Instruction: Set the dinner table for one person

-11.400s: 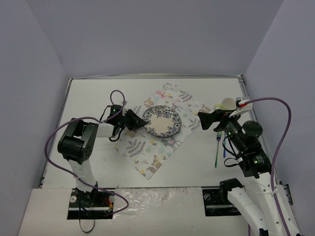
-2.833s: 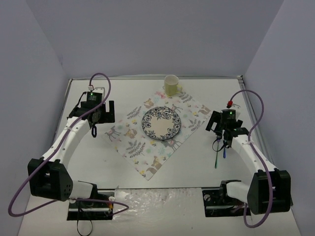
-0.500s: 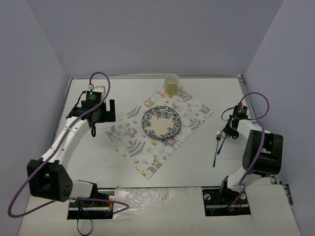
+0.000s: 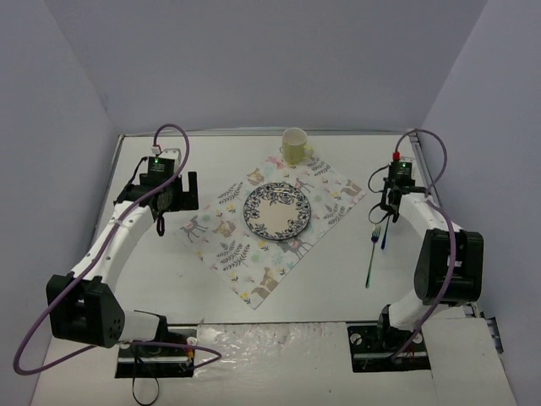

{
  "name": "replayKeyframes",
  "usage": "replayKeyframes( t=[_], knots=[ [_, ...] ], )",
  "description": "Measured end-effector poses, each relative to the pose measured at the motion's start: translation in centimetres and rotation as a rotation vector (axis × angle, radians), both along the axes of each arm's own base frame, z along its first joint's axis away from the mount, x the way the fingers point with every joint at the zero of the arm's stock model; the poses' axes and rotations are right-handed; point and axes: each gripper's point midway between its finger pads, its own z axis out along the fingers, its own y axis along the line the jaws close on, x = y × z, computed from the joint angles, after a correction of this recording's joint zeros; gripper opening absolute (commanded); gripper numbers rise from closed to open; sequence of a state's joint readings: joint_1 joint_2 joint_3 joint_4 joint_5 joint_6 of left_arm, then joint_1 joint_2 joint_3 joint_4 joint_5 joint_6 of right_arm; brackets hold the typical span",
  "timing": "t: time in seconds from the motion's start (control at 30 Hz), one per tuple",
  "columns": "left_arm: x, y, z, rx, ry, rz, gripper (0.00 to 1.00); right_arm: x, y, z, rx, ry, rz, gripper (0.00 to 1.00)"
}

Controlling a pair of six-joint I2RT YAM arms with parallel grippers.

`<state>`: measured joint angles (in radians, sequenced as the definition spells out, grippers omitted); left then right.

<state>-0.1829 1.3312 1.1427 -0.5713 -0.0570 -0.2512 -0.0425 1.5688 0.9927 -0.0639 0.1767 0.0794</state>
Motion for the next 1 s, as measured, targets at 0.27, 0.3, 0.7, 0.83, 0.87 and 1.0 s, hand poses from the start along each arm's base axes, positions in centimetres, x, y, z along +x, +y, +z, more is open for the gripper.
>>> replayKeyframes(
  t=[0.27,0.3,0.7,0.83,0.87,1.0],
  knots=[
    [0.0,0.3,0.0,0.012,-0.003,0.010,0.97,8.0,10.8,7.3,-0.083,-0.144,0.458,0.00],
    [0.1,0.3,0.0,0.015,-0.003,0.012,0.97,8.8,12.0,7.4,-0.085,-0.146,0.510,0.00],
    [0.1,0.8,0.1,0.038,-0.007,0.028,0.97,11.3,20.0,-1.2,-0.082,0.053,0.878,0.00],
    [0.1,0.9,0.1,0.041,-0.007,0.030,0.97,11.7,20.7,-2.3,-0.075,0.073,0.918,0.00],
    [0.1,0.9,0.1,0.042,-0.007,0.031,0.97,11.9,20.8,-2.4,-0.076,0.073,0.925,0.00],
    [0.1,0.9,0.1,0.043,-0.007,0.031,0.97,12.7,21.2,-2.5,-0.085,0.067,0.951,0.00]
  ],
)
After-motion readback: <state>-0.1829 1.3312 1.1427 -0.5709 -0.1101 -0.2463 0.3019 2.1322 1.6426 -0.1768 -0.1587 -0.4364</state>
